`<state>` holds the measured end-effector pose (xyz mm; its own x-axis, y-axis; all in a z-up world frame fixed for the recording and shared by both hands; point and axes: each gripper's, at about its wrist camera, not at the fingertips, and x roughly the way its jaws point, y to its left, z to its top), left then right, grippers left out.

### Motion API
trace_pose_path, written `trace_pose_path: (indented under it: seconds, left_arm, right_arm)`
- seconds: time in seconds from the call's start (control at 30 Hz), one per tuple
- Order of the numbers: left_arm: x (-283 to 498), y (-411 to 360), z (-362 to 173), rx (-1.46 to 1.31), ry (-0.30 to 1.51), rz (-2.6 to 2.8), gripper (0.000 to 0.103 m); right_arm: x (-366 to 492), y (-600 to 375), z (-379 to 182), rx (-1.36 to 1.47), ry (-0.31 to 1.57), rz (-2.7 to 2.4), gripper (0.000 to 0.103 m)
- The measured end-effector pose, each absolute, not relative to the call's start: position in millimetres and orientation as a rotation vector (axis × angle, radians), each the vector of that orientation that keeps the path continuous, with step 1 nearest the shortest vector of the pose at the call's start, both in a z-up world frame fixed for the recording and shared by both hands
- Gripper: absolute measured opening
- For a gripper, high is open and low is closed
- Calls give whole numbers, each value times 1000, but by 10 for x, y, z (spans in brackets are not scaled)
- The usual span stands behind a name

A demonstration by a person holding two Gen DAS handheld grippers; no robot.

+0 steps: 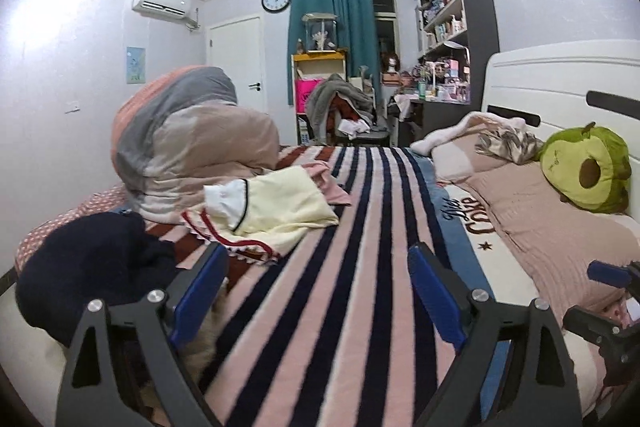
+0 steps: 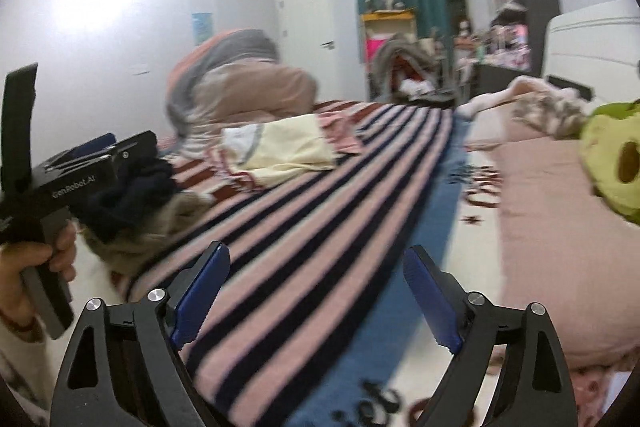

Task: Fold small clothes
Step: 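Open both grippers and withdraw them from the folded sweater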

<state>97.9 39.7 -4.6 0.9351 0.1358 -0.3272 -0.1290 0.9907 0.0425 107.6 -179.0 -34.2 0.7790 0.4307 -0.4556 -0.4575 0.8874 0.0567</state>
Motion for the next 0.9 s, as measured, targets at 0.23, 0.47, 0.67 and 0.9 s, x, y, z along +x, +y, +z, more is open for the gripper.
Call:
trace_pose_path:
  seconds: [0.23, 0.47, 0.67, 0.9]
  left_arm:
    - [976, 235, -159, 45, 353, 122, 89]
    - [861, 278, -105, 28, 347, 98, 89]
    - [811, 280, -96, 27, 346, 96, 89]
    - [753, 272, -75, 22, 348, 90, 89]
  right_arm:
    - [989, -2059, -379, -23, 466, 425, 91]
    - [857, -2082, -295, -33, 440, 402, 92]
    - [817, -2090, -277, -25, 429, 404, 92]
    - [810, -2094, -265, -25, 425, 406, 92]
